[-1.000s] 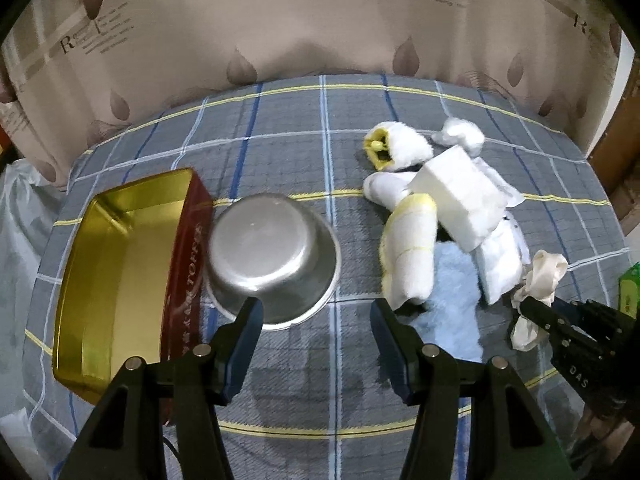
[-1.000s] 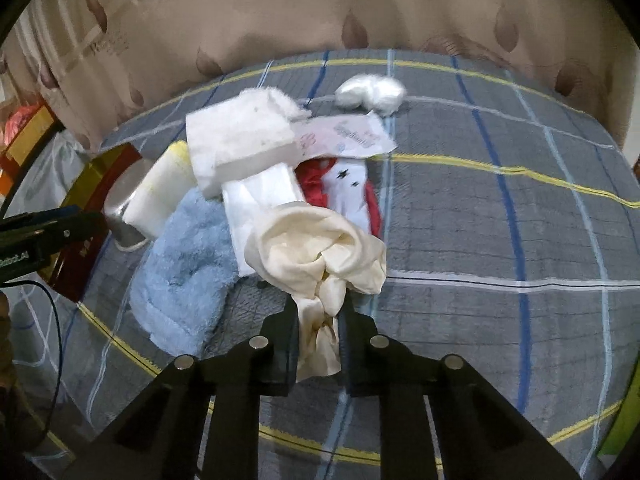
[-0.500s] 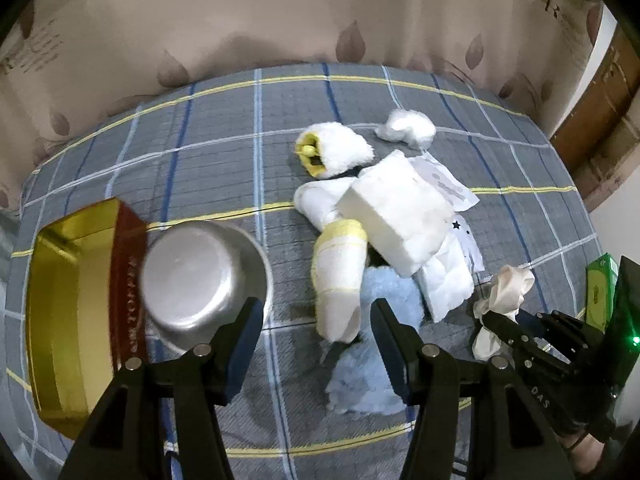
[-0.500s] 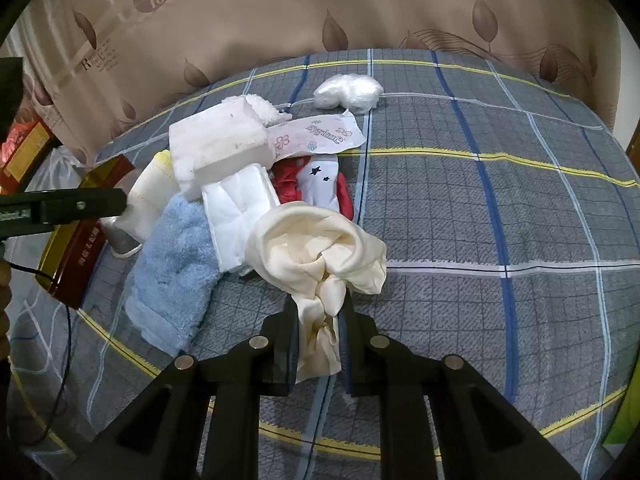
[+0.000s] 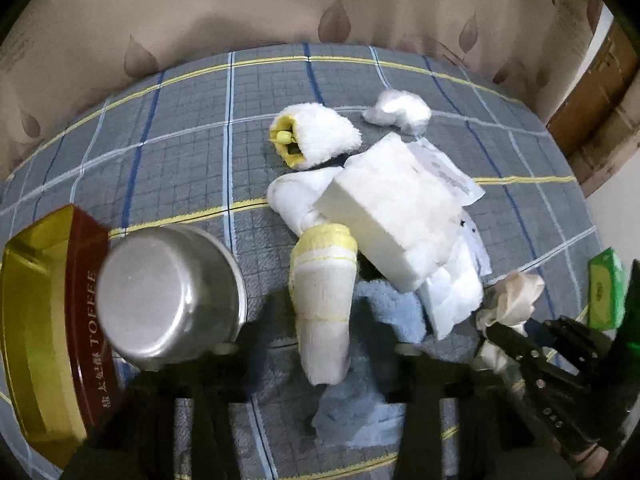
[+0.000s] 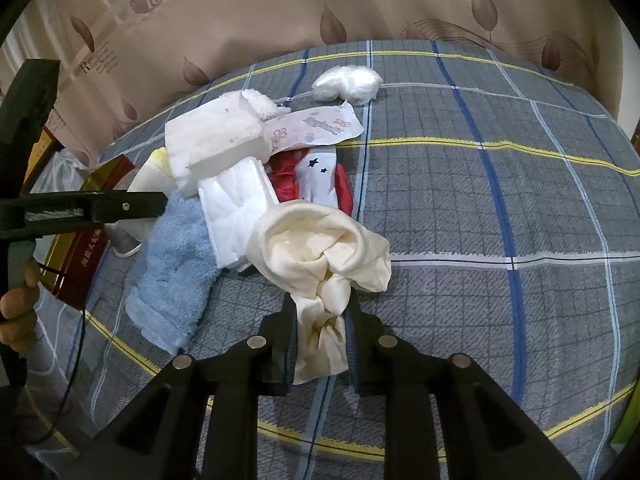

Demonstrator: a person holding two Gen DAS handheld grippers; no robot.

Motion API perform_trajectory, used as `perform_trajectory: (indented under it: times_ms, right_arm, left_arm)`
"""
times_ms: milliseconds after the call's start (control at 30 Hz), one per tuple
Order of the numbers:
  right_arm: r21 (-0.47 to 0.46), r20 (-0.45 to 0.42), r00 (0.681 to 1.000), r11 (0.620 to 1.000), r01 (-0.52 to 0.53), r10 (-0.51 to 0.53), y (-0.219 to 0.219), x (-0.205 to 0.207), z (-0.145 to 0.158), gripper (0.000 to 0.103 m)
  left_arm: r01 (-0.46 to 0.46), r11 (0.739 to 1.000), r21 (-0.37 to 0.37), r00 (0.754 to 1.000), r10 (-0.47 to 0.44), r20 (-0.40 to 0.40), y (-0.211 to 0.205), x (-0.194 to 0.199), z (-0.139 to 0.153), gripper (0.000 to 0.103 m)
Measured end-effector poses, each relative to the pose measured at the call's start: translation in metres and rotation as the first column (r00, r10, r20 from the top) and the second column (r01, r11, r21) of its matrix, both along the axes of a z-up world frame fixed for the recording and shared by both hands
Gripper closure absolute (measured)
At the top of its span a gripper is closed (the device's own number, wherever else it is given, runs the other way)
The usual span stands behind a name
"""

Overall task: Organize soft objects
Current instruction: 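Grasp the white sock with yellow band with the left tool, then carry the sock into the gold tin and open the left tool while right holds cloth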

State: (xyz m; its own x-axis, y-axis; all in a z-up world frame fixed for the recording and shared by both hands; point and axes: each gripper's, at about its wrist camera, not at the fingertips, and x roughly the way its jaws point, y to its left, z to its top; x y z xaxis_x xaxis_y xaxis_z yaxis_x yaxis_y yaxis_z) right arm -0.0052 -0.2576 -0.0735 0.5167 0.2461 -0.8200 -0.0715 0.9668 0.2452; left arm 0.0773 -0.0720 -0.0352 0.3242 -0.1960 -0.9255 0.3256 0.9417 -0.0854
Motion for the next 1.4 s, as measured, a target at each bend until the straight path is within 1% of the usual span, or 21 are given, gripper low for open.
perform_trajectory:
  times_ms: [33,133,300,533,767,833,967,1100,1200,1400]
  right_arm:
    - [-0.001,0.001,1.0,1.0,0.0,0.0,0.0,0.0,0.0,0.082]
    - [0.001,-0.001,1.0,1.0,0.002,-0.002,0.0,0.0,0.0,0.082]
    - [0.002,0.0,1.0,1.0,0.003,-0.003,0.0,0.0,0.0,0.082]
    - [-0.003,0.0,1.0,1.0,0.003,-0.003,0.0,0.0,0.0,0.082]
    - [-0.023,0.004,1.0,1.0,0.005,-0.005,0.002,-0.001,-0.001,0.082]
    - [-0.029,0.005,1.0,1.0,0.006,-0.006,0.003,-0.001,0.0,0.082]
    - [-0.042,0.01,1.0,0.999,0.01,-0.009,0.004,-0.002,0.002,0.082]
    - [-0.054,0.016,1.0,0.998,0.011,-0.011,0.005,-0.003,0.005,0.082]
    - [-0.065,0.019,1.0,0.998,0.015,-0.014,0.006,-0.003,0.007,0.082]
    - [-0.088,0.03,0.999,0.995,0.037,-0.034,0.005,-0.005,0.013,0.082]
  left_arm:
    - [-0.001,1.0,0.004,1.0,0.001,-0.008,-0.001,0.001,-0.003,0.081]
    - [-0.008,1.0,-0.014,1.0,0.008,-0.01,0.001,0.002,-0.003,0.081]
    - [-0.025,1.0,-0.012,1.0,0.025,-0.005,0.008,0.002,0.002,0.082]
    - [-0.029,0.999,-0.023,0.999,0.029,0.019,0.019,-0.01,0.019,0.082]
    - [-0.062,0.997,-0.046,0.997,0.064,0.047,0.035,-0.019,0.041,0.082]
    - [-0.069,0.997,-0.038,0.996,0.071,0.06,0.042,-0.02,0.048,0.082]
    - [-0.102,0.994,-0.029,0.991,0.104,0.083,0.062,-0.02,0.057,0.082]
    - [-0.155,0.988,-0.014,0.982,0.156,0.106,0.092,-0.016,0.063,0.082]
    - [-0.202,0.979,0.003,0.973,0.2,0.117,0.117,-0.012,0.065,0.082]
    - [-0.308,0.951,0.033,0.945,0.303,0.121,0.178,0.001,0.059,0.082]
